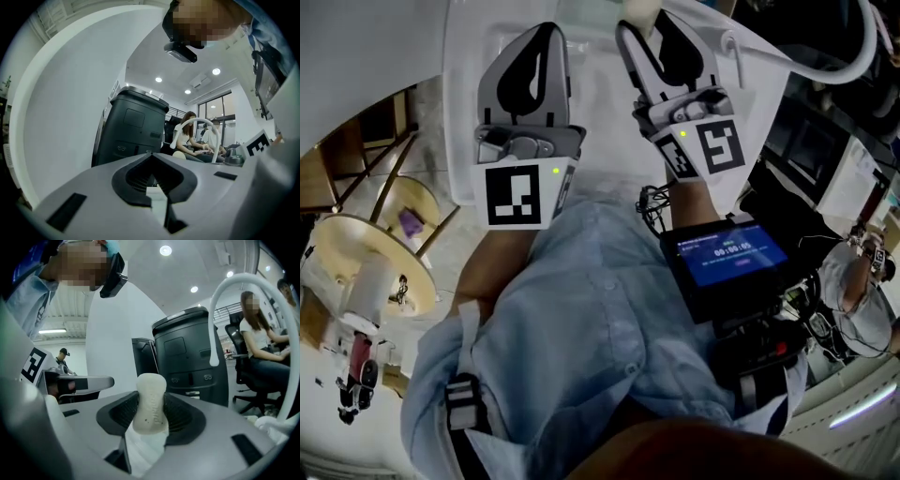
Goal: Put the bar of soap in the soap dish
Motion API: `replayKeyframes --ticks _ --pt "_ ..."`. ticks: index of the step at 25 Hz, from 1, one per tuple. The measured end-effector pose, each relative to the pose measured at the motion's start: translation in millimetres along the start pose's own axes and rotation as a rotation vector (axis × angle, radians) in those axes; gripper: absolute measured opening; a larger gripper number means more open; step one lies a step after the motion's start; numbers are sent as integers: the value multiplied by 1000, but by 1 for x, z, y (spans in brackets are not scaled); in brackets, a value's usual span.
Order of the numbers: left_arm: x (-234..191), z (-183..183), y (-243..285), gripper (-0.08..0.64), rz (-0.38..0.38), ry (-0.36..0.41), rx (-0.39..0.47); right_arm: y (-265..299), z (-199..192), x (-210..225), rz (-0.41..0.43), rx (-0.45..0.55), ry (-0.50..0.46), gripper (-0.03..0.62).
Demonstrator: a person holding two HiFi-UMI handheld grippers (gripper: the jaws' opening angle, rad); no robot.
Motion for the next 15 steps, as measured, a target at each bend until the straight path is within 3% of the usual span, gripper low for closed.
replayKeyframes --ticks 11,15 --pt "2 15 -2 8 -3 -16 15 -1 -3 0 10 -3 -13 184" --pt "2 22 -2 8 -6 -10 32 4 4 -2 1 41 -20 184"
Point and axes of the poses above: the fingertips, and each gripper's own axes: y forward along the fingers, x to its right, z out of its top, the point moved 10 cm from there along -y, backward along the fingers, and after that the axes turned 11 degrees about z, right-handed, at the moved point
